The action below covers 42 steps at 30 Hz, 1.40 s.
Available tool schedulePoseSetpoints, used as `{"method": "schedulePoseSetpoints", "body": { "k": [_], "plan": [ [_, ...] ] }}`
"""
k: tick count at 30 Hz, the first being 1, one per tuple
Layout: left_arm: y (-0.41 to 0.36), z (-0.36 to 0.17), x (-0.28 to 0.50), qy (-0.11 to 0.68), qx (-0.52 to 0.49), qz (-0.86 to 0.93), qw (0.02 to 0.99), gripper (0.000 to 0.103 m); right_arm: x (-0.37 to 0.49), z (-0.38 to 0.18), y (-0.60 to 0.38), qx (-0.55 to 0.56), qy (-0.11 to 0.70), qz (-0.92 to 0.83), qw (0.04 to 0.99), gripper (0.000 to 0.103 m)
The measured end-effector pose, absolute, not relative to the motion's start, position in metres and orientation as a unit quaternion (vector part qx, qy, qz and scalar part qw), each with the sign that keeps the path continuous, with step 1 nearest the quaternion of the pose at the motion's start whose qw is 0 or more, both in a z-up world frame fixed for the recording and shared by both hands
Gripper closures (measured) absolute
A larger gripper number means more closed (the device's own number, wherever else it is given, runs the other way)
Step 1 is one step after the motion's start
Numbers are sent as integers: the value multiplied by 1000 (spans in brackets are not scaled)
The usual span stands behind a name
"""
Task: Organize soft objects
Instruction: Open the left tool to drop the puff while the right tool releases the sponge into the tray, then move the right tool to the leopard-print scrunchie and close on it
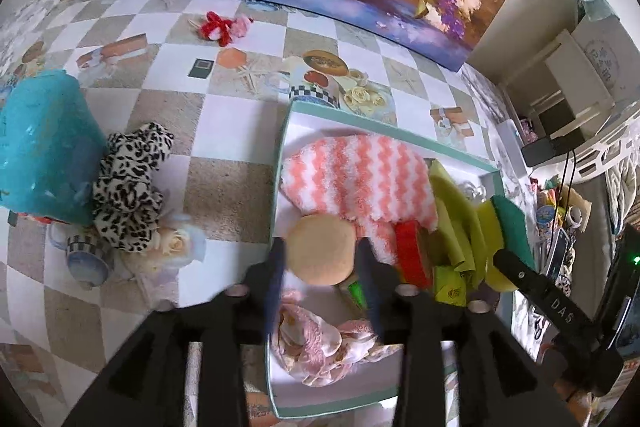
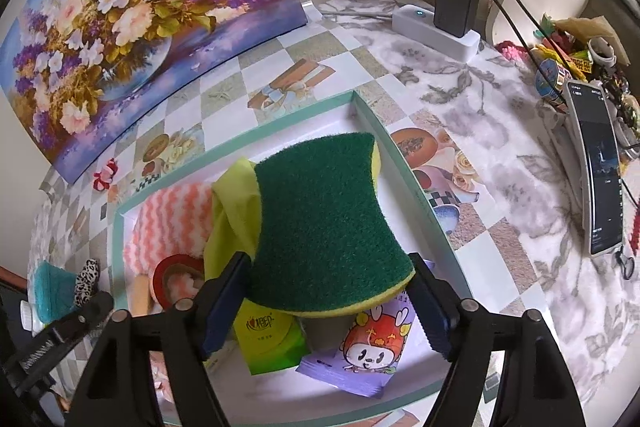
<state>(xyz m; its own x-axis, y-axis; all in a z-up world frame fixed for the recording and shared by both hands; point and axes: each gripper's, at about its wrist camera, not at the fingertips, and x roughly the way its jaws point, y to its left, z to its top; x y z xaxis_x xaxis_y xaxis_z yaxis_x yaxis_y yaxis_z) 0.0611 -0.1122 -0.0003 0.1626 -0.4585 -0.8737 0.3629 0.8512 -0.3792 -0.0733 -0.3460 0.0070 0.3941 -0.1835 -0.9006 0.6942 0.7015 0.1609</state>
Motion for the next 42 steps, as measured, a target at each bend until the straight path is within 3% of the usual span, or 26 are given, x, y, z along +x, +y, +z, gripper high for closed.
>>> {"method": "schedulePoseSetpoints", "body": {
  "k": [5,8,10,11,13,33,42],
  "plan": [
    [-106,2,65,592,-32,-244,768,34,-71,11,-339,254,480,-274,794,14],
    [-102,-2,68,598,-26,-224,769,33,-69,13,-335,245,477,-271,799,0],
    [-100,-5,69,600,-19,-209,772,29,-68,15,-332,237,474,-269,804,0],
    [-99,-6,70,599,-15,-203,775,18,-67,16,-330,230,474,-269,806,0],
    [-97,-5,70,591,-10,-195,782,13,-65,16,-328,222,475,-269,808,0],
    [-75,19,74,574,12,-175,800,13,-47,34,-285,169,484,-222,829,0],
    [-36,54,83,544,-10,-171,822,13,-30,58,-245,176,448,-141,865,0]
  ]
}}
